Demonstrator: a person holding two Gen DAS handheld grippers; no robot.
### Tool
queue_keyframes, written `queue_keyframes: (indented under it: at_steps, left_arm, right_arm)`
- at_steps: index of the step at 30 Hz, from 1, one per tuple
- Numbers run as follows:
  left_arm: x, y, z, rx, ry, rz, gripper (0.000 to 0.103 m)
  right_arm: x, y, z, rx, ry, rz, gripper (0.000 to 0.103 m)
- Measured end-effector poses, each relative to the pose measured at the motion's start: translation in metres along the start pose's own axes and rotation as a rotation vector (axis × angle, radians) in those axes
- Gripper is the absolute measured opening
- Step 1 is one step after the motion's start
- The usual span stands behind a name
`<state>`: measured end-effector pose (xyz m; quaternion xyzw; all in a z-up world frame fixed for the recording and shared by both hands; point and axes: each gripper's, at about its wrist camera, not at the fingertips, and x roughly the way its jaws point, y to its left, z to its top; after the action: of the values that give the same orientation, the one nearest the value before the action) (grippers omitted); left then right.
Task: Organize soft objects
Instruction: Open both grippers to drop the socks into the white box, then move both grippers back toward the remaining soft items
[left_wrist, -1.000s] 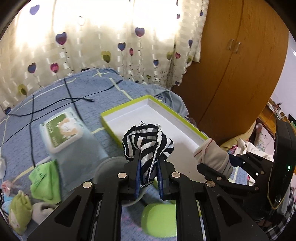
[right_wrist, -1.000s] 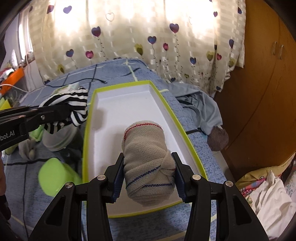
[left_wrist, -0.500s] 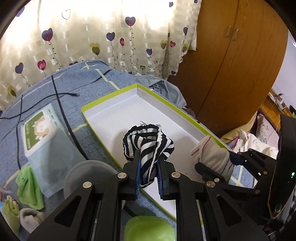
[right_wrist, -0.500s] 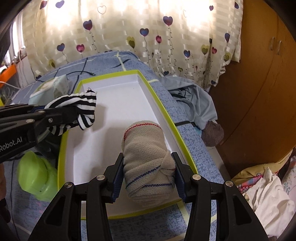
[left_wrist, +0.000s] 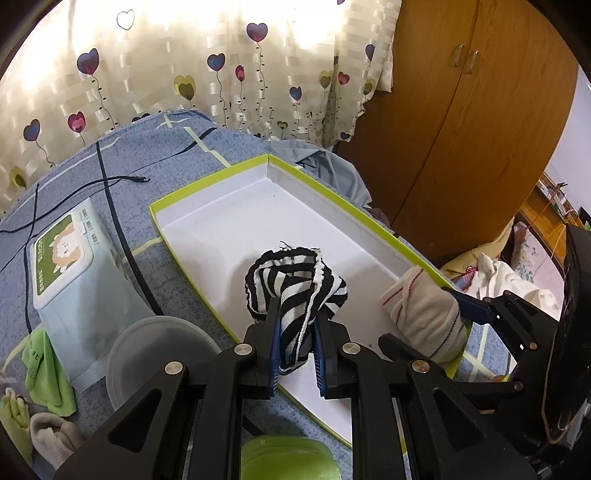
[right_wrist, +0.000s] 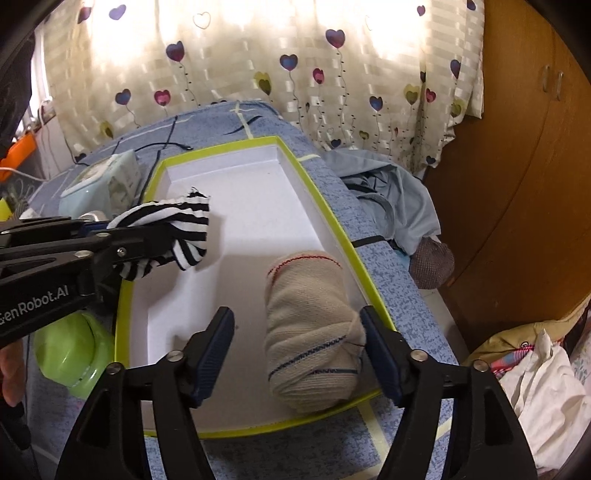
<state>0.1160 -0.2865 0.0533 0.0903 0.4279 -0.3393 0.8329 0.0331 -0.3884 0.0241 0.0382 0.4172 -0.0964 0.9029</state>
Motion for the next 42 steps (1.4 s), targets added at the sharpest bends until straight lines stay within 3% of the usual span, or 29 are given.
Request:
queue_keyframes:
  at_steps: [12,20,34,42]
  left_arm:
    - [-0.006,0.001,-0.002,-0.006,-0.015,-0.007,0.022]
    - [-0.021,0.0,-0.006,-0.004,-0.046,-0.006,0.043]
    - [-0.06,0.013,-0.023,-0.031,-0.094,0.013,0.043]
    - [-0.088,0.027,-0.039,-0.04,-0.138,0.063,0.043]
  right_arm:
    - [-0.007,0.001,0.001,0.008,-0.012,-0.004,0.077]
    - [-0.015,0.001,0.0,0.018,-0.025,-0.006,0.08]
    - [-0.038,0.014,-0.004,0.026,-0.066,0.005,0.081]
    - [-0.052,0.033,-0.004,0.005,-0.098,0.032,0.081]
